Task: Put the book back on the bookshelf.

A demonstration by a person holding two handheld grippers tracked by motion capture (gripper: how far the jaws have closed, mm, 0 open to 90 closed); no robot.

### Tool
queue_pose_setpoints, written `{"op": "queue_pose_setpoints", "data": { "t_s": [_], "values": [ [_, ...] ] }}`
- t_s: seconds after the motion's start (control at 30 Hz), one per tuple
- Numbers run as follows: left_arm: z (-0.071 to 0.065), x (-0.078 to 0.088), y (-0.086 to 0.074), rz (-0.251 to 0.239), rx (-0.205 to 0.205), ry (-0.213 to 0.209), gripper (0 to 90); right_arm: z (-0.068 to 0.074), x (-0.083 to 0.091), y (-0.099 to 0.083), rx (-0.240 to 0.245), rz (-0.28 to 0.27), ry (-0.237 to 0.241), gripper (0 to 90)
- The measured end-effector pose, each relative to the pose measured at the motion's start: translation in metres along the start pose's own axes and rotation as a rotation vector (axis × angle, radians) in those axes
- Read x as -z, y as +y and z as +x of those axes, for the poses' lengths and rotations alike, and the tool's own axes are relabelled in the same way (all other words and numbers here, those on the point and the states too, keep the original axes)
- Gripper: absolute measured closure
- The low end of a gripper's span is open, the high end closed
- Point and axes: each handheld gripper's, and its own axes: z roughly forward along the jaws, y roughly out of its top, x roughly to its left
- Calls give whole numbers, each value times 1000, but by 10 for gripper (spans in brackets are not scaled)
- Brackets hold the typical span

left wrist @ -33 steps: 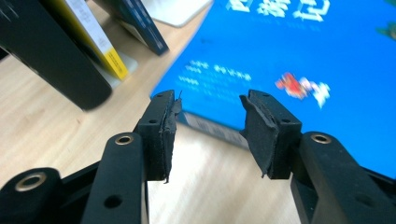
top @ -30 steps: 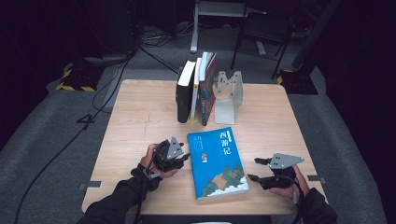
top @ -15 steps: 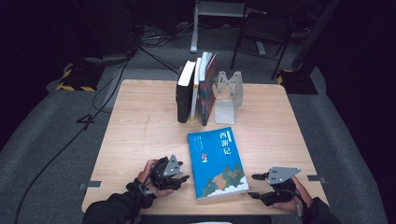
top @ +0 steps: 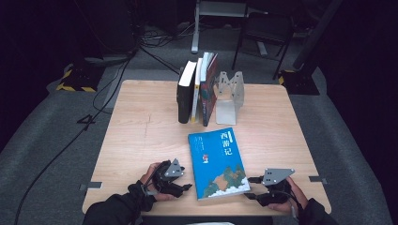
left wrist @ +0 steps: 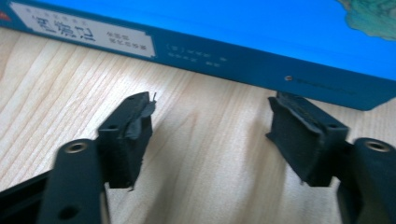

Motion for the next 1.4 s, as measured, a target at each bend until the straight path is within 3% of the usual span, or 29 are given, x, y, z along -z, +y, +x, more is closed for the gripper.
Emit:
{"op": "queue_pose_setpoints", "data": {
  "t_s": [0.3, 0.4, 0.57, 0.77, 0.9, 1.03, 1.1, 1.17, 1.27, 1.4],
  "values": [
    [13, -4, 3, -5, 41, 41, 261, -3, -6, 2, -18, 6, 19, 397],
    [20, -6, 6, -7, 46, 85, 257, -3, -6, 5, -18, -9, 25, 381],
    [30, -11, 11, -8, 79, 111, 260, -5, -4, 11, -27, -50, 53, 370],
    [39, -15, 16, -9, 84, 127, 262, -8, -1, 14, -58, -76, 85, 306],
    [43, -16, 17, -7, 104, 118, 260, -9, 1, 14, -72, -67, 93, 297],
    [42, -16, 17, -7, 96, 126, 261, -14, 4, 10, -70, -22, 49, 289],
    [42, -16, 17, -9, 97, 127, 261, -20, 10, 9, -111, -45, 34, 297],
    [42, -16, 17, -9, 97, 130, 261, -21, 10, 10, -123, -43, 30, 295],
    [45, -17, 18, -9, 105, 152, 262, -24, 4, 19, -118, -21, 21, 303],
    [50, -18, 20, -10, 128, 168, 263, -35, -11, 23, -146, 12, 51, 278]
  ]
}}
